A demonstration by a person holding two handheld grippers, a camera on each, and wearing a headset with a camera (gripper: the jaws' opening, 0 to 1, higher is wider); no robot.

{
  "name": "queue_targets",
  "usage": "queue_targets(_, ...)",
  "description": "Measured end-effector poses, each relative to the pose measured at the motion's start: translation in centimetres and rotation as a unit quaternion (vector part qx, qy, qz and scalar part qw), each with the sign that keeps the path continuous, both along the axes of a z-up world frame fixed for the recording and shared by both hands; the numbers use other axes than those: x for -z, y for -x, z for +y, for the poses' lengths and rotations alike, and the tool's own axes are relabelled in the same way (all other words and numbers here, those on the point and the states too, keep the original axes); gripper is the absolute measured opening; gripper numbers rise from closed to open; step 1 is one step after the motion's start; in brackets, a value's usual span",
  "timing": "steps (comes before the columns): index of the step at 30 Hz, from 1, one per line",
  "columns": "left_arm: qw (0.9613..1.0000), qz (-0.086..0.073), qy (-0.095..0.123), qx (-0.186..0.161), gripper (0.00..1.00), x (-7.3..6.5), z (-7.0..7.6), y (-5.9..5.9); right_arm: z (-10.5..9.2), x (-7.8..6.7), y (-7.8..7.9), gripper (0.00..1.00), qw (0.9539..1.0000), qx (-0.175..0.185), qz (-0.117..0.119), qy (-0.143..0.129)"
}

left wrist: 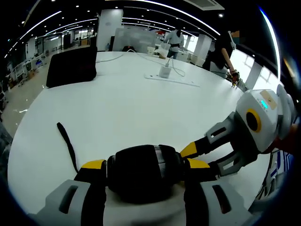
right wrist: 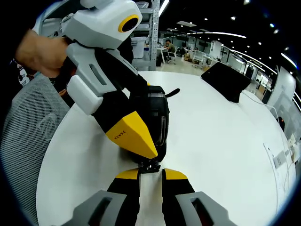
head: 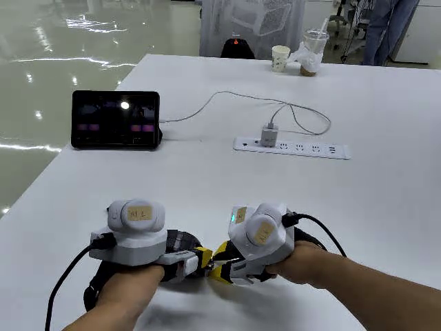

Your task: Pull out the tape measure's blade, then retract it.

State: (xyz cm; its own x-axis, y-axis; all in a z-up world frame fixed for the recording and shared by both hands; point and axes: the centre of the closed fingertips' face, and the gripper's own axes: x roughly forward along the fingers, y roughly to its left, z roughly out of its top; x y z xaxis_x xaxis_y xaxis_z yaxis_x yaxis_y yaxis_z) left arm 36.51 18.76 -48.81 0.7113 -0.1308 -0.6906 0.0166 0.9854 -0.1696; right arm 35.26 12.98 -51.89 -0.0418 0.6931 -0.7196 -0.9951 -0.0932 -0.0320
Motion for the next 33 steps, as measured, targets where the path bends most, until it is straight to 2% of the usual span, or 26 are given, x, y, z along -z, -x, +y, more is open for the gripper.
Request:
queue_targets(9,0.9996,0.004,-0.019,0.018,0.65,0.1,0.3,0.9,-1.6,-0.4,-0.6,0.19,0.9996,0.027,-0.001,-0.002)
queue_targets(21,0.9994,-0.002,-0.012,0.033,0.69,-0.1,0.0,1.9,-4.3,-1.1,-0.7,0.23,0.9973,0.071,-0.005,-0.014)
queue_targets(28,0.9985,-0.012,-0.019,0.051,0.71,-0.3,-0.3,2.5,-5.9,-1.7,-0.8,0.26,0.9930,0.114,-0.004,-0.028)
queue_targets(33,0.9974,-0.014,-0.026,0.065,0.71,-0.3,-0.4,3.1,-6.9,-1.7,-0.3,0.27,0.9904,0.133,-0.004,-0.034)
